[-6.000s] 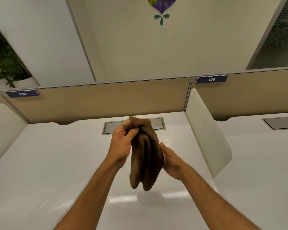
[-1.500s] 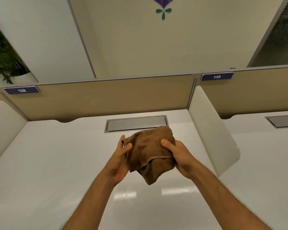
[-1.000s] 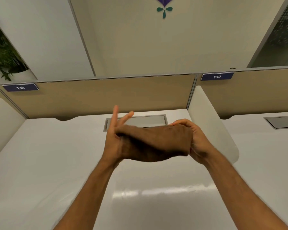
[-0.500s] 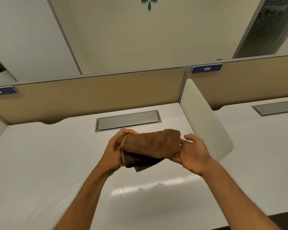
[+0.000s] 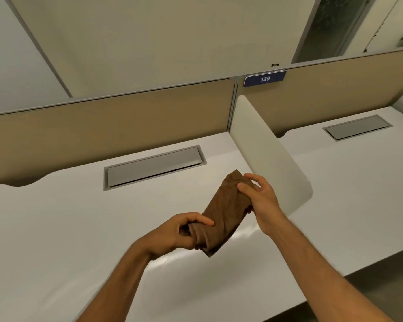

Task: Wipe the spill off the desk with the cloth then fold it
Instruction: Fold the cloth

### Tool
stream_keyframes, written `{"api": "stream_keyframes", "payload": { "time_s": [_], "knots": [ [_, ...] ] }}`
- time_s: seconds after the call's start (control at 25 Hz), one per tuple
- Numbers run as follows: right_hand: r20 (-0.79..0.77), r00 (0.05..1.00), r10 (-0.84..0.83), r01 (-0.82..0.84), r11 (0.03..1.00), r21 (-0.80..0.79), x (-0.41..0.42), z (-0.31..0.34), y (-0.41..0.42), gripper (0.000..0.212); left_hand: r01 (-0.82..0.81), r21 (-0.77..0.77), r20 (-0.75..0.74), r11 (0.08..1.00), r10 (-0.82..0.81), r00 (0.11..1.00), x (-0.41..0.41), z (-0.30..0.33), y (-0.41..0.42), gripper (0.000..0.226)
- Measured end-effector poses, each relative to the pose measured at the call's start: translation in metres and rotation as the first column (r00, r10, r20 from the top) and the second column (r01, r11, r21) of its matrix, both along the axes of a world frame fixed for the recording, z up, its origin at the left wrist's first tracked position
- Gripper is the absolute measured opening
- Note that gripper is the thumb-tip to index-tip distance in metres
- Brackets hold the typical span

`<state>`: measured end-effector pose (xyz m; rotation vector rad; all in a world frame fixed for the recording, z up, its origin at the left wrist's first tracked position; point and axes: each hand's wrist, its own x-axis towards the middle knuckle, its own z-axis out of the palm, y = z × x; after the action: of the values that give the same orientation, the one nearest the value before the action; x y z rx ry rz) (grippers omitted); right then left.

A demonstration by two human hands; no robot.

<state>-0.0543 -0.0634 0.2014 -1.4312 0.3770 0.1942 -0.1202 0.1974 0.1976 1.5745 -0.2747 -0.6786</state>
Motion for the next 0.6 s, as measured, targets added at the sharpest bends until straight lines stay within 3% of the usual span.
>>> {"api": "stream_keyframes", "payload": {
  "time_s": [0.08,0.16,0.28,0.48,0.6],
  "knots": [
    [-0.058,0.998,0.019,-0.022,0.998,-0.052,0.026,-0.006,-0.014,0.045,-0.126,-0.032,-0.074,0.992,0.124,0.99,0.002,-0.022,-0.034,0.035],
    [-0.132,0.982,0.138,-0.152,0.983,-0.107,0.057,-0.014,-0.027,0.051,-0.343,0.019,-0.102,0.939,0.343,0.934,0.009,-0.05,-0.078,0.015],
    [-0.197,0.934,0.297,-0.336,0.917,-0.215,0.103,-0.04,-0.038,0.063,-0.579,0.072,-0.19,0.812,0.581,0.791,0.037,-0.092,-0.131,0.032],
    [-0.238,0.946,0.219,-0.298,0.874,-0.383,0.169,-0.105,-0.055,0.055,-0.704,0.16,-0.427,0.692,0.691,0.583,0.094,-0.153,-0.185,0.057],
    [-0.195,0.95,0.244,-0.31,0.816,-0.488,0.195,-0.142,-0.063,0.044,-0.707,0.227,-0.458,0.67,0.714,0.53,0.123,-0.186,-0.215,0.043]
  ]
}}
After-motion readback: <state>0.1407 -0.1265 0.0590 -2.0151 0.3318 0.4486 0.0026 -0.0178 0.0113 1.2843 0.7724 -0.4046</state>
